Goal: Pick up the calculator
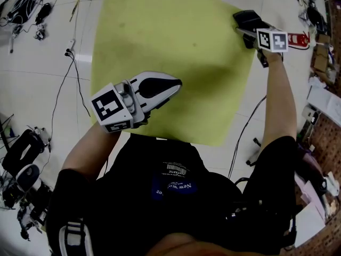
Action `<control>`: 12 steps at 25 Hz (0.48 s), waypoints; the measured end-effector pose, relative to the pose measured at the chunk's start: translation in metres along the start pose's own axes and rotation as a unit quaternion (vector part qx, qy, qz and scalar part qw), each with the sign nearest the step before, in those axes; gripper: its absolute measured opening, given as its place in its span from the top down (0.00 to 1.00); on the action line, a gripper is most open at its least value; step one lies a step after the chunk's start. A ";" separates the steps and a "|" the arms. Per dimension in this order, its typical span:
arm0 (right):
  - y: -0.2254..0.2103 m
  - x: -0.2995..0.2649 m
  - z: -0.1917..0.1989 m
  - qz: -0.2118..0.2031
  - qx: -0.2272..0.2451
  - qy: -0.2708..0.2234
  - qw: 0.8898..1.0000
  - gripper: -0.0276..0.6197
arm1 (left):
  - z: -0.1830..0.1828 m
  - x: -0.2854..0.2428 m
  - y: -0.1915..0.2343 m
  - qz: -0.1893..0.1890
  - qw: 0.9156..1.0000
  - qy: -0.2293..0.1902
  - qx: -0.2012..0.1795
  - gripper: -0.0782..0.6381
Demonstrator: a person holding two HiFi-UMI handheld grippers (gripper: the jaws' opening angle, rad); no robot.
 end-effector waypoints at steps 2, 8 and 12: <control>0.001 0.005 -0.001 0.002 -0.006 -0.011 1.000 0.08 | 0.000 0.000 0.000 0.000 1.000 0.000 -0.002 0.88; 0.020 0.037 0.000 -0.013 -0.010 -0.055 0.998 0.08 | -0.004 0.002 -0.014 0.005 1.000 -0.006 -0.001 0.88; 0.042 0.070 0.003 -0.043 -0.010 -0.082 0.996 0.08 | -0.015 0.003 -0.026 0.003 1.000 -0.004 -0.017 0.88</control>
Point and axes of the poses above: the fingertips, and each gripper's own axes: x backward along the fingers, y to its left, z out of its underside, the point moved 9 cm from there along x, backward along the fingers
